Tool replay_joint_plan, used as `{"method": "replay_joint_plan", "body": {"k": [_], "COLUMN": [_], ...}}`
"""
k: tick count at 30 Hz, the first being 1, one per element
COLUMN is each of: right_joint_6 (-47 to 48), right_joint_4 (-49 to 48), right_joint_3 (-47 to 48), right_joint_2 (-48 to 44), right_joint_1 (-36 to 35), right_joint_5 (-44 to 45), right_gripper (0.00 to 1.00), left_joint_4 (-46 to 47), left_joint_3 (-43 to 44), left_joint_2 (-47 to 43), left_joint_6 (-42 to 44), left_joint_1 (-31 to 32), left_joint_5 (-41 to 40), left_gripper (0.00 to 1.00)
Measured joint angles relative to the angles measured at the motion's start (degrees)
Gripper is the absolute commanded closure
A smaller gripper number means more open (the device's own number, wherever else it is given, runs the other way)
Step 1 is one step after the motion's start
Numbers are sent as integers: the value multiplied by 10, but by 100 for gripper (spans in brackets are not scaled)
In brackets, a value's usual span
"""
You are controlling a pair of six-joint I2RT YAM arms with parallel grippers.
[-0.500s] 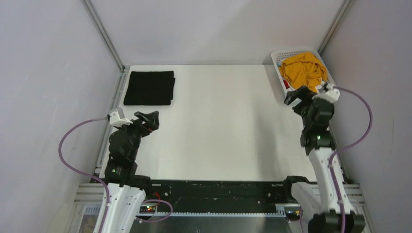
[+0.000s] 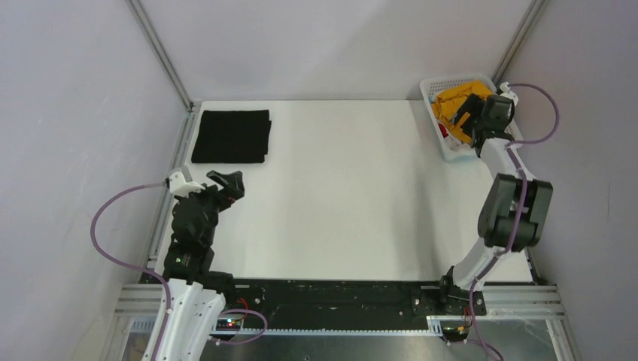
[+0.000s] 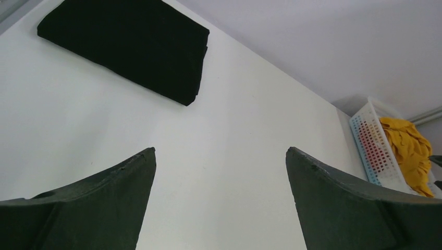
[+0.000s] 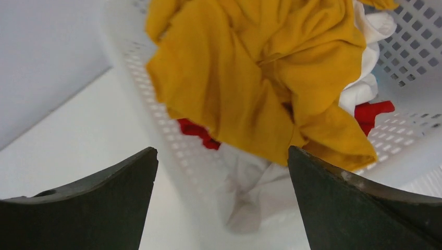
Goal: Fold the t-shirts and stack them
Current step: Grab crumpled tshirt from bin with the right arm
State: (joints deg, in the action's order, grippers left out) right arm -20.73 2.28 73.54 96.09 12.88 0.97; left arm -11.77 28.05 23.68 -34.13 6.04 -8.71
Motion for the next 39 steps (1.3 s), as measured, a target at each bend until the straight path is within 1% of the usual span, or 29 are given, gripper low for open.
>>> {"method": "replay_joint_plan", "body": {"k": [2, 4, 6, 7, 8, 9, 10, 11, 12, 13, 14, 15, 21, 24, 27, 31, 34, 39], "right_joint_6": [8, 17, 28, 33, 37, 43, 46, 51, 56, 62, 64, 70, 76, 81, 90, 114, 137, 196], "right_joint_4": [3, 5, 6, 4, 5, 4, 4, 1, -3, -6, -10, -10, 32, 41, 32, 17, 1, -69], "right_joint_3": [24, 49, 81, 94, 108, 119, 132, 142, 150, 155, 161, 167, 271, 282, 266, 219, 211, 186], "right_joint_2": [50, 90, 127, 140, 152, 162, 171, 179, 184, 188, 190, 193, 235, 238, 229, 176, 119, -3], "right_joint_1": [2, 3, 3, 3, 3, 3, 3, 3, 3, 3, 3, 2, 2, -1, -5, -23, -47, -109], "right_joint_5": [8, 13, 14, 14, 14, 13, 12, 12, 12, 13, 16, 20, 36, 37, 37, 45, 59, 96], "right_gripper": [0, 4, 13, 23, 28, 39, 45, 56, 63, 88, 95, 100, 100, 100, 100, 100, 100, 100], "left_joint_4": [0, 0, 0, 0, 0, 0, 0, 0, 0, 0, 0, 0, 0, 0, 0, 0, 0, 0], "left_joint_3": [0, 0, 0, 0, 0, 0, 0, 0, 0, 0, 0, 0, 0, 0, 0, 0, 0, 0], "left_joint_2": [6, 10, 13, 14, 16, 18, 20, 22, 25, 27, 30, 33, 44, 44, 44, 41, 37, 27], "left_joint_6": [0, 0, 0, 0, 0, 0, 0, 0, 0, 0, 0, 0, 0, 0, 0, 0, 0, 1], "left_joint_1": [0, 0, 0, 0, 0, 0, 0, 0, 0, 0, 0, 0, 0, 0, 0, 0, 0, 0], "left_joint_5": [-6, -12, -17, -20, -22, -24, -26, -28, -30, -31, -32, -33, -38, -39, -41, -40, -40, -40], "left_gripper": [2, 2, 2, 2, 2, 2, 1, 2, 2, 2, 2, 2, 2, 2, 2, 2, 2, 2]}}
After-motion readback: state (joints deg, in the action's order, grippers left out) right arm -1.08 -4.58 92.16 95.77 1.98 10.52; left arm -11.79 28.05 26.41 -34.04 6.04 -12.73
